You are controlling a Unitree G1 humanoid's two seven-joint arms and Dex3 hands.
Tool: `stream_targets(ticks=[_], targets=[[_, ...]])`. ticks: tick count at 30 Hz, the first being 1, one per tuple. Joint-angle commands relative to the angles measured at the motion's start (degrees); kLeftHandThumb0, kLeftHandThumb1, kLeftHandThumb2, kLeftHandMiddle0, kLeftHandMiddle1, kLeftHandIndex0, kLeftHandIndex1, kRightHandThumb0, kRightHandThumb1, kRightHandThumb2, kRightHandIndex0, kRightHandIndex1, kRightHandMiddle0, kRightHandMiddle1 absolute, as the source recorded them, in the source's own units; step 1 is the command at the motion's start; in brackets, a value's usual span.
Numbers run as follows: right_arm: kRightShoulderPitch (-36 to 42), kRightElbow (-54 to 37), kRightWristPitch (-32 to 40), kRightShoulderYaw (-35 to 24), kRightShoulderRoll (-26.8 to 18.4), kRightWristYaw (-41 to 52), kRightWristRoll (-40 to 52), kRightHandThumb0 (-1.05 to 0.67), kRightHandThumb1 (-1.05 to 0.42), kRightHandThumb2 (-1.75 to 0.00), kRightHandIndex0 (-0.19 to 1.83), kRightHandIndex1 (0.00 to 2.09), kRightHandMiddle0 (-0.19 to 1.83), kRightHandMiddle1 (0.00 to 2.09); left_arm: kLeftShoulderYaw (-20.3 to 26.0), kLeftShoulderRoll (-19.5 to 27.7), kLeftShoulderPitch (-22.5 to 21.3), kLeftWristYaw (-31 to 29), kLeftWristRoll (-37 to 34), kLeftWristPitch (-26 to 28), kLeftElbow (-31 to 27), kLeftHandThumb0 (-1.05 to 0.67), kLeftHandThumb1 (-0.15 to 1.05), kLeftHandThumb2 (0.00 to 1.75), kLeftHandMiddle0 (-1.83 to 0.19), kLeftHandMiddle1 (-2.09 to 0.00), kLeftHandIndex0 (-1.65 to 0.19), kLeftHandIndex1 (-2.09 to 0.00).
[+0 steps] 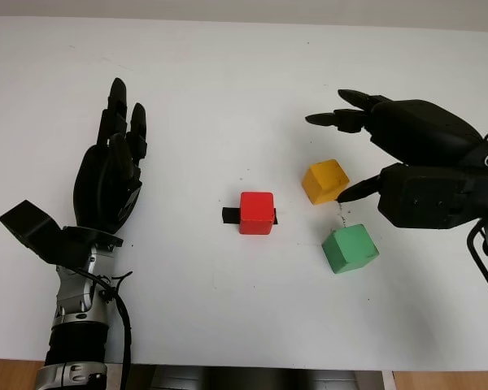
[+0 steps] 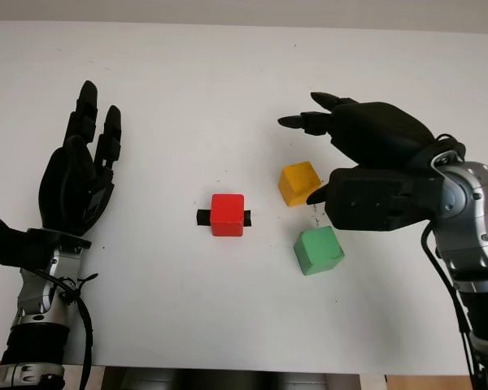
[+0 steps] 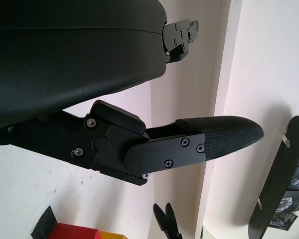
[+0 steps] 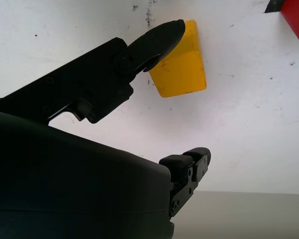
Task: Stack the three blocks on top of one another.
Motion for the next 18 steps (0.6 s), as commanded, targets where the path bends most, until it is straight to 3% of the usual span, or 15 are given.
stream_targets(ticks=[1, 18], targets=[[0.58, -0.02, 0.11, 0.42, -0.75, 0.5, -0.45, -0.58, -0.76, -0.06, 0.07, 0.07, 0.39, 0.15, 0.14, 0.1, 0.53, 0.03, 0.67, -0.92, -0.52, -0.85, 1.05, 0.62, 0.19, 0.0, 0.19, 0.0], [-0.15, 10.94, -8.77, 3.46, 0.96, -7.33, -3.27, -0.52, -0.78, -0.06, 0.14, 0.09, 0.47, 0.19, 0.0, -0.09, 0.64, 0.23, 0.32, -0.53, -0.91, -0.85, 1.05, 0.61, 0.19, 0.0, 0.19, 0.0]])
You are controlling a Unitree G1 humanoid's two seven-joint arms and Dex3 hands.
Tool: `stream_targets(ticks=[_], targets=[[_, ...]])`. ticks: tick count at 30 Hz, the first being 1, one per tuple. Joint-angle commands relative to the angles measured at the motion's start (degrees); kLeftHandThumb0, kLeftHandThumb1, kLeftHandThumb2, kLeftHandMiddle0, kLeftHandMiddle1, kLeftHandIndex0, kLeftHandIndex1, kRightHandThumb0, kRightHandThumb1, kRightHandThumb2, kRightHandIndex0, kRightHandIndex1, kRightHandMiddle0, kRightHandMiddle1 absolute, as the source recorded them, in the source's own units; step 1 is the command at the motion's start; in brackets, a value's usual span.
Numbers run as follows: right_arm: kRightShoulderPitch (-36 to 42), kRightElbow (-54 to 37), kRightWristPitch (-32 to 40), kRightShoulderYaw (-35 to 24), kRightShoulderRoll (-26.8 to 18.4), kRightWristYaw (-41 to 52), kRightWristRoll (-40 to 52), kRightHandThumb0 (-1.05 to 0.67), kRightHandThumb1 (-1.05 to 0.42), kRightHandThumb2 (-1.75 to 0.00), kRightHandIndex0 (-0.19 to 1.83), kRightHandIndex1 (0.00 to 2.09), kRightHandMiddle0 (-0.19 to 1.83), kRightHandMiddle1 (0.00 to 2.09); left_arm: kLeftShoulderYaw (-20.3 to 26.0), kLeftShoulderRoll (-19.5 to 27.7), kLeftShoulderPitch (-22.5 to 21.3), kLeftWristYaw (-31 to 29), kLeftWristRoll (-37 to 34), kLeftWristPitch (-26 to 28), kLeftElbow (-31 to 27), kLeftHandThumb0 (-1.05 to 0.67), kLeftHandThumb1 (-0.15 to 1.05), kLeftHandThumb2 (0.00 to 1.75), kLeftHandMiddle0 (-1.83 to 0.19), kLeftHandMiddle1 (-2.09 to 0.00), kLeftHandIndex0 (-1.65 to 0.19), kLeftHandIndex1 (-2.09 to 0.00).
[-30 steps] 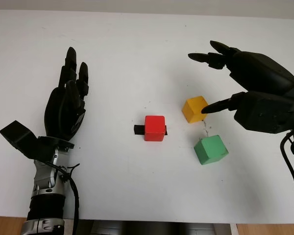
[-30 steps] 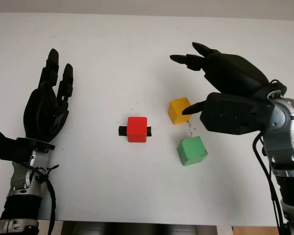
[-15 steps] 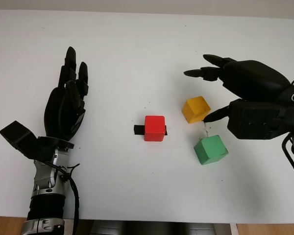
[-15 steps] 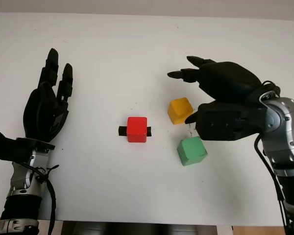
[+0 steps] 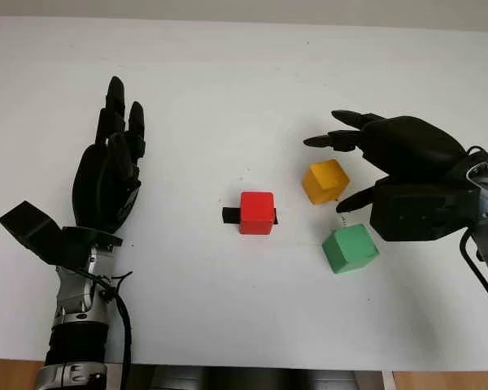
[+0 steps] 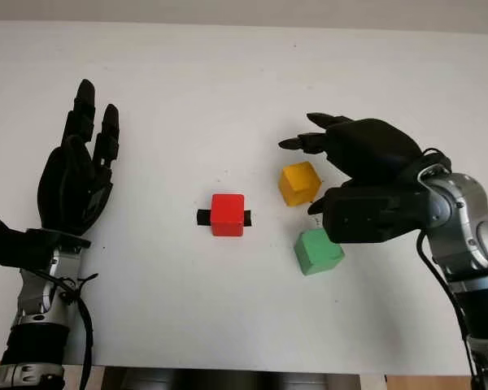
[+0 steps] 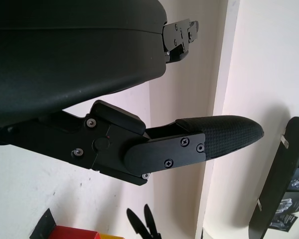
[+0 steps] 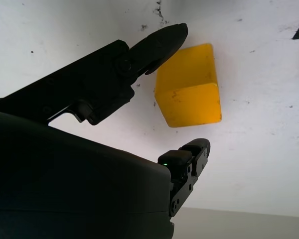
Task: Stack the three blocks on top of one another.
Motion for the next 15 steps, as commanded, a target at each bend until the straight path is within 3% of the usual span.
stream_targets(ticks=[1, 15], targets=[[-0.73, 1.4, -1.01, 0.45, 0.37, -1.26, -0.34, -0.51, -0.78, -0.06, 0.15, 0.09, 0.48, 0.19, 0.07, -0.03, 0.65, -0.04, 0.2, -0.12, -0.99, -0.85, 1.05, 0.61, 0.19, 0.0, 0.19, 0.0], [-1.63, 6.15, -4.33, 1.93, 1.31, -7.83, -2.47, -0.41, -0.83, -0.06, 0.26, 0.1, 0.57, 0.31, 0.27, 0.2, 0.89, 0.49, 0.96, -0.47, -0.84, -0.85, 1.05, 0.62, 0.19, 0.0, 0.19, 0.0]])
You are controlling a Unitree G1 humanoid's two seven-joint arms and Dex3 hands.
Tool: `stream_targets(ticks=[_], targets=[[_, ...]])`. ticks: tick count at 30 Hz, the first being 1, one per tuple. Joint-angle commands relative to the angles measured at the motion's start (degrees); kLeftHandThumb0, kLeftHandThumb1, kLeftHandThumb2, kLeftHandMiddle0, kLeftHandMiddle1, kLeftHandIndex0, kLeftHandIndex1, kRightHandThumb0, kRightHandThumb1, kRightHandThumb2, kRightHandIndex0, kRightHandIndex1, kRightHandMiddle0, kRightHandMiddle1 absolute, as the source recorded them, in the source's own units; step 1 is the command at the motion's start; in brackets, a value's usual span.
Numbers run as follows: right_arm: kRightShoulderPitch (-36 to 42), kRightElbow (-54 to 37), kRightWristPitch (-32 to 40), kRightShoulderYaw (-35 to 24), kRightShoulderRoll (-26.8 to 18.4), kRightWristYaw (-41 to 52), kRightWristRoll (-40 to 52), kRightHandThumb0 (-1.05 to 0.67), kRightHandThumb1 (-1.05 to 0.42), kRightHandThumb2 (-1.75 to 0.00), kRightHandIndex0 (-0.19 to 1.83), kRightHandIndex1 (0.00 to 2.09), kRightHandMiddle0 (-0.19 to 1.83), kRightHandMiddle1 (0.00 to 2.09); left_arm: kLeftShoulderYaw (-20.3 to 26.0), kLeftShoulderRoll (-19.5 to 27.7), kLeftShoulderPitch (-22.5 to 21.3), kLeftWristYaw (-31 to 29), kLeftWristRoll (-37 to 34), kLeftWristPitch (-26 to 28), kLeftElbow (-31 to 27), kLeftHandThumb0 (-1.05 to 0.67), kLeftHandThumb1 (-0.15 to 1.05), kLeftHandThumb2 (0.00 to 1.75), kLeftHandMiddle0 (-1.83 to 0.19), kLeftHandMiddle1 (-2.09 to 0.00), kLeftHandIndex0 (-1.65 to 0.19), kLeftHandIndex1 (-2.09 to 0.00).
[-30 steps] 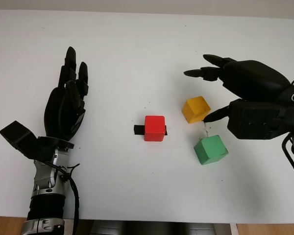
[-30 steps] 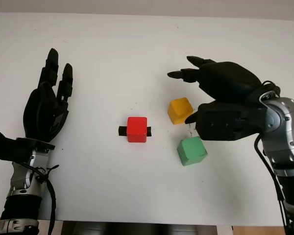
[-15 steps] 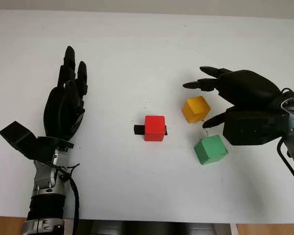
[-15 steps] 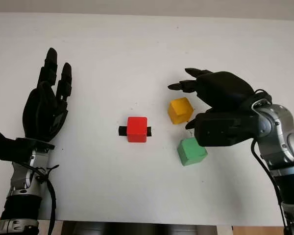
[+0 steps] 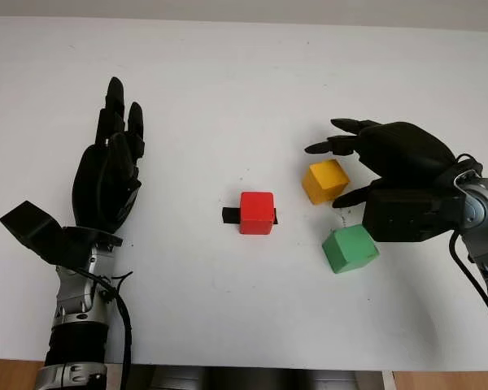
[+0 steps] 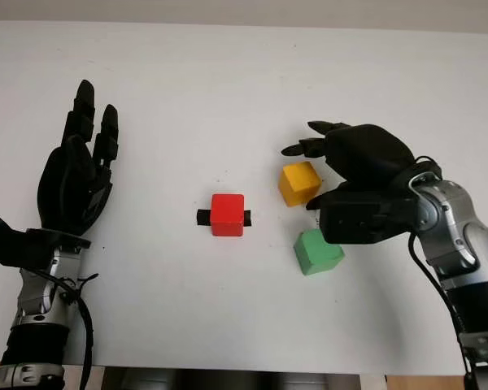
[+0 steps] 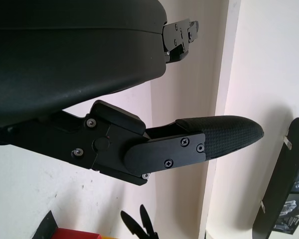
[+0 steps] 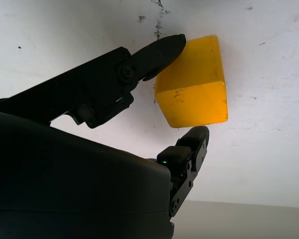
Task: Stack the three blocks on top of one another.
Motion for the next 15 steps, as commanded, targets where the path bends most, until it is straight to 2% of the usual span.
stream_targets(ticks=[1, 5, 8, 15], targets=[[-0.35, 0.48, -0.99, 0.01, 0.36, -1.28, -0.24, -0.39, -0.84, -0.06, 0.28, 0.09, 0.56, 0.41, 0.26, 0.17, 0.78, -0.16, 0.15, -0.52, -0.67, -0.85, 1.05, 0.62, 0.19, 0.0, 0.19, 0.0], [-0.23, 1.72, -2.8, -0.8, 0.97, -3.23, 1.68, -0.33, -0.87, -0.06, 0.34, 0.07, 0.46, 0.85, 0.27, 0.16, 0.83, -0.23, -0.04, -0.3, -0.8, -0.85, 1.05, 0.61, 0.19, 0.0, 0.19, 0.0], [-0.19, 1.98, -3.48, -1.15, 1.17, -3.46, 3.13, -0.3, -0.88, -0.06, 0.36, 0.07, 0.43, 1.0, 0.21, 0.24, 0.97, -0.42, -0.06, -0.17, -0.89, -0.85, 1.05, 0.61, 0.19, 0.0, 0.19, 0.0], [-0.36, 3.17, -5.5, -1.26, 1.22, -5.35, 3.79, -0.29, -0.91, -0.06, 0.4, 0.08, 0.5, 1.19, 0.21, 0.17, 1.14, -0.27, 0.03, -0.16, -0.84, -0.84, 1.05, 0.6, 0.19, 0.0, 0.19, 0.0]])
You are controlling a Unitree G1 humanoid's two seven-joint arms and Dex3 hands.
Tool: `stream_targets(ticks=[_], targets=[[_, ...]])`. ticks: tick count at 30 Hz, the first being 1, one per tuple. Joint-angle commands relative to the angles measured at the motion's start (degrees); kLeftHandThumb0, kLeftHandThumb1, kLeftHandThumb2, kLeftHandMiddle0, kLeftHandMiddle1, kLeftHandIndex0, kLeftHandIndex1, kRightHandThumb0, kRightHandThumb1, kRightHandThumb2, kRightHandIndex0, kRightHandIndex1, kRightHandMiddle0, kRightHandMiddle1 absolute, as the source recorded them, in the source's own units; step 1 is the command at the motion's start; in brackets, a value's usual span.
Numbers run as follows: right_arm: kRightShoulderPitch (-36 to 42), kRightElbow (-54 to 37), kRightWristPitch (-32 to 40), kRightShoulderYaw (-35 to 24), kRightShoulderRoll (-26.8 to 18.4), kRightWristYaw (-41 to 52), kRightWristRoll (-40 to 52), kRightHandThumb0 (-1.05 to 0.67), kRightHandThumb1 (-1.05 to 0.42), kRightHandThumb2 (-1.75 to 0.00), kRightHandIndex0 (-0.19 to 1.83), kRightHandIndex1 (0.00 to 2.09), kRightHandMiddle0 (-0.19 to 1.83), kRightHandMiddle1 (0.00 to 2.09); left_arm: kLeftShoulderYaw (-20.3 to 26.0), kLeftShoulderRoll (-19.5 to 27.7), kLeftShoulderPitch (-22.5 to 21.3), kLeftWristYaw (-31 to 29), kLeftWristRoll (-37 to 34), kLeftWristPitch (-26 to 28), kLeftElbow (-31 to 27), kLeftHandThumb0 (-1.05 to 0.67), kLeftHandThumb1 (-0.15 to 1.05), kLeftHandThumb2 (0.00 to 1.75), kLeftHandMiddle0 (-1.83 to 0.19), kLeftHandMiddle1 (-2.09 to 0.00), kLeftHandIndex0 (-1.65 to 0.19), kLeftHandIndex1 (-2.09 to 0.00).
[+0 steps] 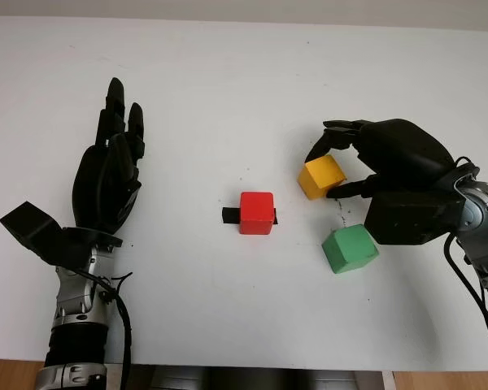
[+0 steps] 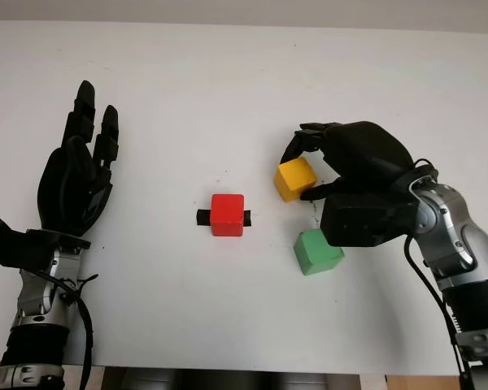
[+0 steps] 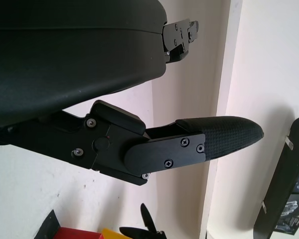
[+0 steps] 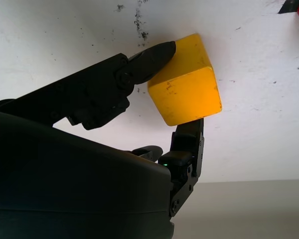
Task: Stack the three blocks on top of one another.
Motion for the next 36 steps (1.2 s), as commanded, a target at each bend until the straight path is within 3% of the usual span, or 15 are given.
stream_targets(ticks=[1, 11, 24, 32, 36], targets=[[-0.42, 0.37, -0.87, -0.69, 0.27, -1.07, 0.03, -0.29, -0.91, -0.06, 0.41, 0.08, 0.5, 1.2, 0.23, 0.16, 0.82, -0.25, -0.06, -0.13, -0.84, -0.84, 1.05, 0.6, 0.19, 0.0, 0.19, 0.0], [-1.21, 0.09, 0.73, -0.79, 0.18, 0.84, 0.66, -0.33, -0.92, -0.06, 0.4, 0.07, 0.47, 1.27, 0.23, 0.01, 0.72, -0.05, 0.01, -0.16, -0.71, -0.84, 1.05, 0.59, 0.19, 0.0, 0.19, 0.0], [-4.73, -7.65, 14.27, -6.58, 3.77, 17.51, 22.42, -0.31, -0.93, -0.06, 0.35, 0.04, 0.35, 1.44, 0.11, -0.04, 1.03, -0.05, -0.26, 1.11, -1.67, -0.83, 1.05, 0.57, 0.19, 0.0, 0.19, 0.0], [-8.23, -13.36, 21.38, -5.71, 4.37, 23.9, 26.26, -0.35, -0.91, -0.05, 0.37, 0.06, 0.38, 1.48, 0.1, -0.05, 0.88, -0.03, -0.52, 1.97, -2.07, -0.84, 1.05, 0.57, 0.19, 0.0, 0.19, 0.0], [-9.62, -16.0, 28.94, -5.35, 6.1, 26.61, 29.62, -0.36, -0.92, -0.06, 0.35, 0.05, 0.33, 1.56, 0.06, -0.19, 0.85, 0.13, -0.2, 1.62, -1.98, -0.84, 1.05, 0.57, 0.19, 0.0, 0.19, 0.0]])
